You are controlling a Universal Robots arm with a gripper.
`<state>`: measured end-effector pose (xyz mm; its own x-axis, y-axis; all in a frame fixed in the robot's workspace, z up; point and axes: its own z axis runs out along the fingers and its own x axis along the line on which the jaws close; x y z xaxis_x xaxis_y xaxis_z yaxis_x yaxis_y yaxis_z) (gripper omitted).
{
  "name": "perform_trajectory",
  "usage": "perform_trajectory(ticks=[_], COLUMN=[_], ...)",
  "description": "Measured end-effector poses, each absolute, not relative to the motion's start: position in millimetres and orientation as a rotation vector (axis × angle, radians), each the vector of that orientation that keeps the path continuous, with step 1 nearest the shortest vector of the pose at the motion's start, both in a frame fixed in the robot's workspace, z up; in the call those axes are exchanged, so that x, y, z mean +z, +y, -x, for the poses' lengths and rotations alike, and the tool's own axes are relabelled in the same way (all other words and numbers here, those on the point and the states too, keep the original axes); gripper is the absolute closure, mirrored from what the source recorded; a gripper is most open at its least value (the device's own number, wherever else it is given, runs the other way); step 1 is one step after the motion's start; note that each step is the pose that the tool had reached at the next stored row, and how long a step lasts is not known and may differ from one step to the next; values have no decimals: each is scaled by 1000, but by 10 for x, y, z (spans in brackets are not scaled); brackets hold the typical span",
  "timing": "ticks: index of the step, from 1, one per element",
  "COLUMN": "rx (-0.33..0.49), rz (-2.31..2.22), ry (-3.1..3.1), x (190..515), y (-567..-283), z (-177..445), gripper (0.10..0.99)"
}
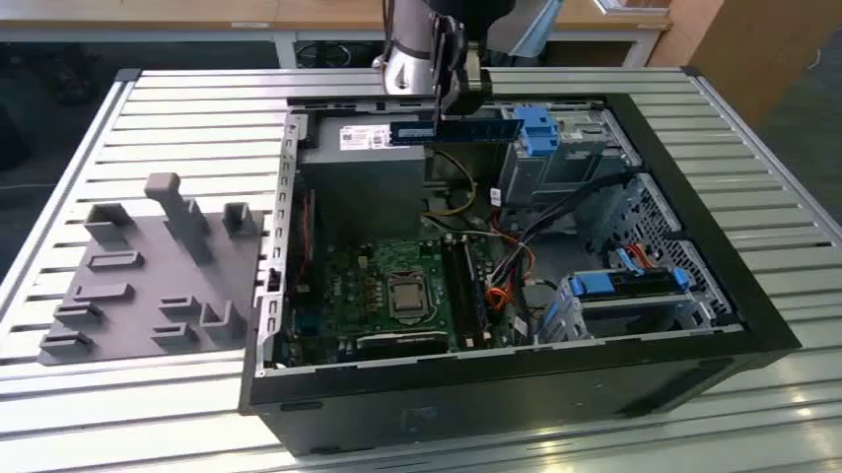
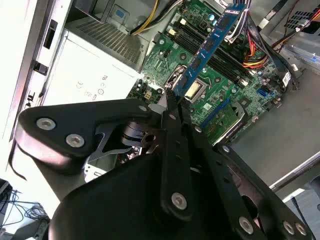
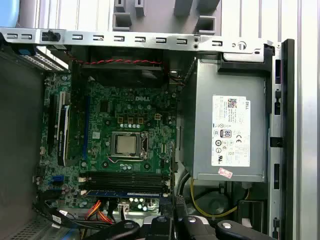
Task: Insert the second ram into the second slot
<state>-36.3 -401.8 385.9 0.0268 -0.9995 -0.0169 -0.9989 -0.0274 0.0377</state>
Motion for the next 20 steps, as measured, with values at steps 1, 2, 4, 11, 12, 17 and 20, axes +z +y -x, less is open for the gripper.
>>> perform_trajectory(ticks=[1, 2, 4, 11, 12, 17, 20], rx=[-60, -60, -60, -60, -60, -60, -60], rz=[-2240, -2240, -2240, -2240, -2240, -2240, -2240], ry=[-2180, -2180, -2180, -2180, -2180, -2180, -2180], x=[3859, 3859, 3859, 3859, 3859, 3859, 3859], y=[-4018, -4018, -4018, -4039, -4044, -4063, -4074], z=[363, 363, 363, 363, 363, 363, 363], gripper=[949, 949, 949, 949, 949, 949, 949])
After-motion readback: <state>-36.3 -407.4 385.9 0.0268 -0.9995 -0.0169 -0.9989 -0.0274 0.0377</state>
